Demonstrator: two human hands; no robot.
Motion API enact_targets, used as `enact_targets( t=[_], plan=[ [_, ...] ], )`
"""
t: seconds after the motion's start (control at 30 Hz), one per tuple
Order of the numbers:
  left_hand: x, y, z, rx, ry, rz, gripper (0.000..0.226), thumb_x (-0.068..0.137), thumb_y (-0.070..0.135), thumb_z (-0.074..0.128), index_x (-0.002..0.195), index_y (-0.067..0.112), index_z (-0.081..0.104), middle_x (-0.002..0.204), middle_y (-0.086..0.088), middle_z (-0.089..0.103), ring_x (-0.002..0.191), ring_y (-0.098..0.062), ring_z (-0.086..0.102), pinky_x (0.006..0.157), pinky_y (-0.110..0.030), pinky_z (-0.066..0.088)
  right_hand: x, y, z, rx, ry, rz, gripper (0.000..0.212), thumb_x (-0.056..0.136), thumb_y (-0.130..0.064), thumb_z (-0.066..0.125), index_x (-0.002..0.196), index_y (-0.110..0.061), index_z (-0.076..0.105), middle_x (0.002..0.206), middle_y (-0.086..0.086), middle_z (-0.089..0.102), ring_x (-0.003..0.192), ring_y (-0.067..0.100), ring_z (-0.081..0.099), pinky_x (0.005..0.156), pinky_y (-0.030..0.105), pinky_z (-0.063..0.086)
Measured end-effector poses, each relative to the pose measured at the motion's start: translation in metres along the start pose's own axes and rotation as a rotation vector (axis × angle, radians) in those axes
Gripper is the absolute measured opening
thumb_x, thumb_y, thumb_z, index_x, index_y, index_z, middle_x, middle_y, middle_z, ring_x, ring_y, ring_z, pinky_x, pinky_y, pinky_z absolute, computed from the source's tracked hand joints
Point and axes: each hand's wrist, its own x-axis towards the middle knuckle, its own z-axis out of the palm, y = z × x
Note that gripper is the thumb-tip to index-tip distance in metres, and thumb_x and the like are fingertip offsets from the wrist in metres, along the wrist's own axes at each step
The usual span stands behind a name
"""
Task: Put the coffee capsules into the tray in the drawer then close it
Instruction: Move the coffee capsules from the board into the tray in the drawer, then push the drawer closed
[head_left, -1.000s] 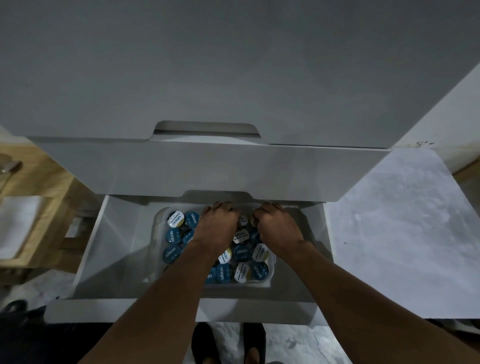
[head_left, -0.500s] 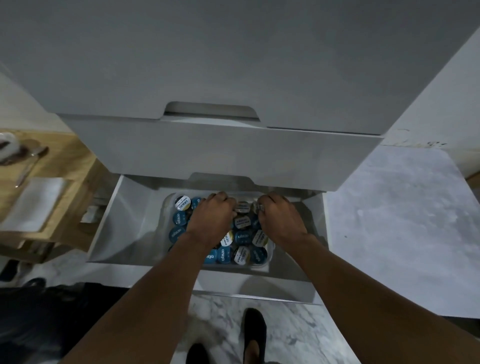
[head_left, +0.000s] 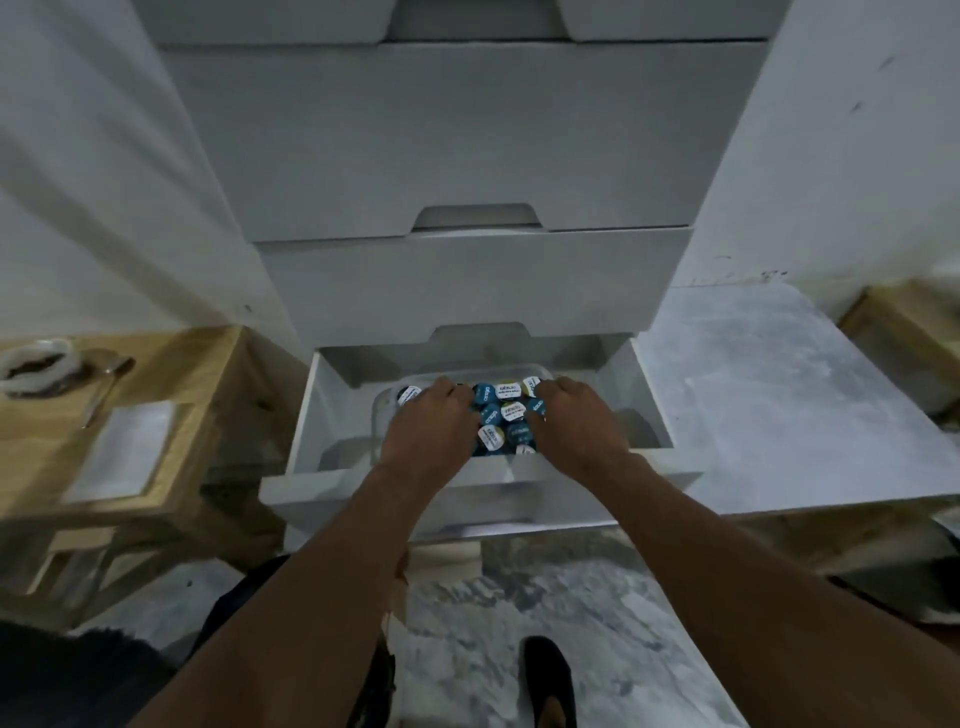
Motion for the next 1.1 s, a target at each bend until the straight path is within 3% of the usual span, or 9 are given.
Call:
enact_targets(
  t=[0.13, 0.27, 0.37, 0.5, 0.6, 0.77, 0.93, 1.1],
  plan=[
    [-0.044, -0.005, -0.002, -0.068, 0.074, -0.009, 0.028, 0.091, 0.015, 0.051, 0.115, 0.004, 0.060, 0.117, -0.014, 0.060, 0.104, -0.032, 0.057, 0.081, -0.043, 0.050, -0.051, -0.028, 0.004, -0.055, 0.114, -0.090, 0.032, 0.091, -0.016, 0.050, 0.118, -0.001, 0.058, 0.122, 0.017, 0.059, 0.114, 0.033, 0.051, 0.097, 0.039, 0.038],
    [-0.082, -0.011, 0.012, -0.071, 0.172, 0.077, 0.038, 0.084, 0.012, 0.063, 0.119, -0.002, 0.058, 0.116, -0.019, 0.064, 0.105, -0.034, 0.062, 0.090, -0.042, 0.050, -0.084, -0.033, 0.031, -0.049, 0.210, -0.078, 0.046, 0.087, -0.025, 0.057, 0.128, -0.004, 0.049, 0.136, 0.017, 0.050, 0.129, 0.035, 0.043, 0.107, 0.047, 0.037],
    [-0.114, -0.018, 0.034, 0.031, 0.212, 0.147, 0.049, 0.081, 0.013, 0.061, 0.125, -0.005, 0.052, 0.126, -0.022, 0.058, 0.117, -0.034, 0.056, 0.102, -0.047, 0.040, -0.114, -0.037, 0.050, -0.080, 0.174, -0.055, 0.060, 0.092, -0.028, 0.053, 0.143, -0.006, 0.032, 0.153, 0.016, 0.028, 0.143, 0.033, 0.022, 0.115, 0.049, 0.020],
    [-0.150, -0.024, 0.060, 0.148, 0.149, 0.144, 0.057, 0.085, 0.025, 0.040, 0.135, -0.002, 0.042, 0.141, -0.022, 0.044, 0.131, -0.034, 0.042, 0.108, -0.050, 0.031, -0.142, -0.036, 0.078, -0.150, 0.129, -0.052, 0.067, 0.094, -0.033, 0.047, 0.148, -0.006, 0.018, 0.158, 0.015, 0.013, 0.146, 0.032, 0.012, 0.116, 0.049, 0.012],
    [-0.164, -0.025, 0.075, 0.167, 0.093, 0.095, 0.066, 0.083, 0.027, 0.053, 0.140, -0.001, 0.034, 0.148, -0.022, 0.033, 0.137, -0.035, 0.032, 0.110, -0.050, 0.024, -0.148, -0.032, 0.093, -0.197, 0.056, -0.012, 0.070, 0.097, -0.037, 0.039, 0.150, -0.007, 0.005, 0.159, 0.013, -0.001, 0.147, 0.030, 0.001, 0.117, 0.046, 0.004],
    [-0.160, -0.024, 0.081, 0.135, 0.087, -0.041, 0.090, 0.079, 0.033, 0.064, 0.147, 0.000, 0.016, 0.155, -0.021, 0.013, 0.144, -0.032, 0.014, 0.112, -0.051, 0.017, -0.143, -0.029, 0.102, -0.226, 0.083, 0.035, 0.078, 0.096, -0.044, 0.038, 0.149, -0.007, -0.006, 0.158, 0.013, -0.009, 0.147, 0.030, -0.001, 0.117, 0.049, 0.005],
    [-0.147, -0.031, 0.091, 0.171, 0.078, -0.102, 0.092, 0.080, 0.036, 0.059, 0.148, 0.001, 0.008, 0.157, -0.017, 0.001, 0.145, -0.029, 0.003, 0.115, -0.049, 0.007, -0.132, -0.026, 0.116, -0.272, 0.146, 0.060, 0.082, 0.094, -0.046, 0.042, 0.148, -0.004, -0.004, 0.157, 0.015, -0.007, 0.146, 0.033, 0.009, 0.114, 0.052, 0.016],
    [-0.125, -0.039, 0.096, 0.203, 0.081, -0.132, 0.091, 0.086, 0.042, 0.051, 0.148, 0.001, -0.001, 0.157, -0.017, -0.007, 0.145, -0.029, -0.004, 0.115, -0.051, 0.005, -0.112, -0.024, 0.121, -0.274, 0.169, 0.081, 0.082, 0.094, -0.053, 0.035, 0.148, -0.007, -0.007, 0.158, 0.011, -0.011, 0.147, 0.029, 0.001, 0.115, 0.050, 0.007]
  ],
)
